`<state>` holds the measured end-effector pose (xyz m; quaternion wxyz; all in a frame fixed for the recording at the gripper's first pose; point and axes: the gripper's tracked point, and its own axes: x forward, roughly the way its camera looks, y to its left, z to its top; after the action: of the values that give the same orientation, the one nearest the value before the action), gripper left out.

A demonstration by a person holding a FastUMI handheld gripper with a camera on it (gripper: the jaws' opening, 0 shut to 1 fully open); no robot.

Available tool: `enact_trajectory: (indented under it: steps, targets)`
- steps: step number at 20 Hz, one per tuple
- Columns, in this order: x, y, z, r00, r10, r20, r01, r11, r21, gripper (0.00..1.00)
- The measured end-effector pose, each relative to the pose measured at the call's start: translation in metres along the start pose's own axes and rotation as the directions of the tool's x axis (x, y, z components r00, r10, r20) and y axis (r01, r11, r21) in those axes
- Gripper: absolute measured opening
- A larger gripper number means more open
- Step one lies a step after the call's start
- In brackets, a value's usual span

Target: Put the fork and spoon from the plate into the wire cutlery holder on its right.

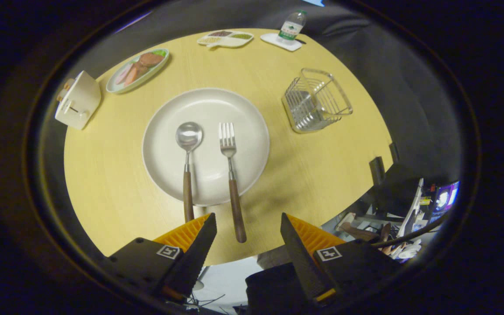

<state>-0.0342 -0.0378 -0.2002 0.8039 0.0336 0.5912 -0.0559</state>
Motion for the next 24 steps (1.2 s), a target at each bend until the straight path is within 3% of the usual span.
enact_trajectory:
  steps: [5, 16, 21, 24]
  targets:
    - [0.024, 0.004, -0.014, 0.993, 0.005, -0.120, -0.018, 0.994, -0.107, 0.96]
    - [0.057, 0.010, -0.014, 0.980, 0.056, -0.193, -0.071, 0.995, -0.069, 0.58]
    - [0.056, 0.015, -0.020, 0.966, 0.097, -0.239, -0.112, 0.992, -0.050, 0.18]
    - [0.053, 0.008, -0.020, 0.969, 0.075, -0.236, -0.089, 0.995, -0.049, 0.12]
